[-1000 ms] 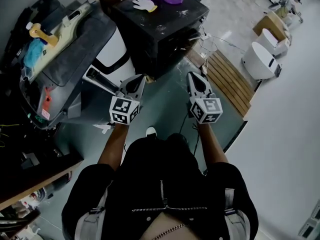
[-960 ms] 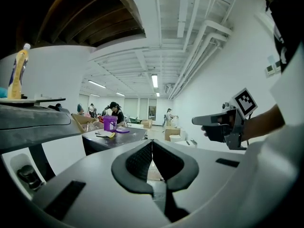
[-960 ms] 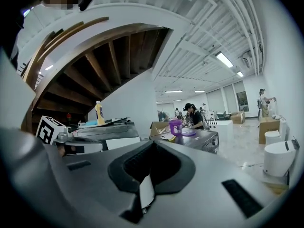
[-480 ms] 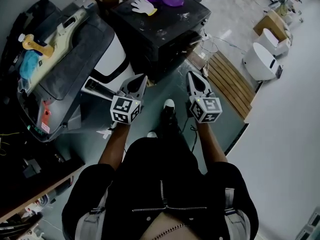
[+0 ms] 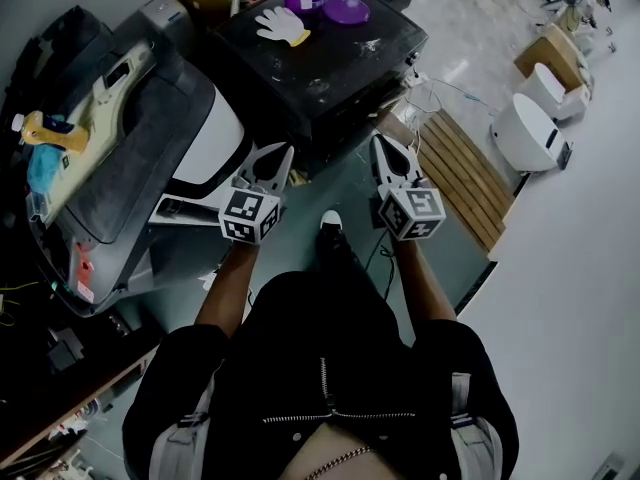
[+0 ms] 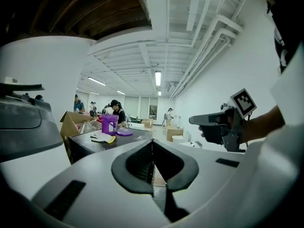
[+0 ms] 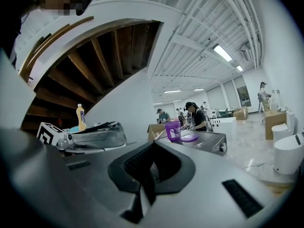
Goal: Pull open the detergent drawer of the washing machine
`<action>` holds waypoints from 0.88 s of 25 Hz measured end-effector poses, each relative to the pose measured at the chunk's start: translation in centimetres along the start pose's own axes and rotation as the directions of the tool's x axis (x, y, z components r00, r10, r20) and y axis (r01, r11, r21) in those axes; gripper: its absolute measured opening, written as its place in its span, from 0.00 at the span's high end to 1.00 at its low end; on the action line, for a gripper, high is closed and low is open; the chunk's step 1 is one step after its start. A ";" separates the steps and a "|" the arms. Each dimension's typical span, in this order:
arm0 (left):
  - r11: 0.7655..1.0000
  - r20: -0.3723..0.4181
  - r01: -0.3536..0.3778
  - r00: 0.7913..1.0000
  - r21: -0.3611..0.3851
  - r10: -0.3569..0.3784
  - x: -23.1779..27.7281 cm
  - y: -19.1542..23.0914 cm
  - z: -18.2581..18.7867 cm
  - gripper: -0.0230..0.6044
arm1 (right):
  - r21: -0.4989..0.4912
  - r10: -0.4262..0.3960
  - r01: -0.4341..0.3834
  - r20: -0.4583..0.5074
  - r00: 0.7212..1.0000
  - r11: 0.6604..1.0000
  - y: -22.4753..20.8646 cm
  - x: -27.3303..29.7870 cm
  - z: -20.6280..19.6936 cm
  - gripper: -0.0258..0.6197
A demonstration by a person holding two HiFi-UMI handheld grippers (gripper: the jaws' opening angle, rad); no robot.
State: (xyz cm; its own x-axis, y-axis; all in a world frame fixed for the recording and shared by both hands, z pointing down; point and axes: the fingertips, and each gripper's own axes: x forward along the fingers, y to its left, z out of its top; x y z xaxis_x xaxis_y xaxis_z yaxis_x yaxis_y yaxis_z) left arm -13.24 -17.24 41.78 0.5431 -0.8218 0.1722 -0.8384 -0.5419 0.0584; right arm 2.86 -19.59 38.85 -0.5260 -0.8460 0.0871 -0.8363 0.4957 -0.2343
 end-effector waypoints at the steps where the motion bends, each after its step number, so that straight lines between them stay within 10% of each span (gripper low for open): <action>1: 1.000 -0.003 0.000 1.000 -0.001 0.000 1.1 0.4 0.1 0.93 | 0.006 0.002 -0.002 0.002 1.000 1.000 -0.7 0.8 0.2 0.95; 12: 1.000 -0.053 0.018 0.998 -0.019 -0.019 10.7 3.5 -1.4 0.93 | 0.009 0.040 -0.039 -0.079 0.996 0.999 -7.1 9.2 -2.8 0.96; 22: 0.999 -0.092 0.021 0.995 -0.027 -0.024 15.7 3.6 -4.0 0.93 | 0.305 0.195 -0.155 -0.105 0.975 0.940 -11.4 12.7 -9.7 0.95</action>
State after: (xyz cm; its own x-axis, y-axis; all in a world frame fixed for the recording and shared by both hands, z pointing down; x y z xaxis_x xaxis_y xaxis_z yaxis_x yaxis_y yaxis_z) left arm -7.89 -31.37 48.67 0.5564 -0.7891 0.2603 -0.8276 -0.5543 0.0886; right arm 4.20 -34.09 52.00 -0.6922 -0.7079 0.1407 -0.6569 0.5372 -0.5290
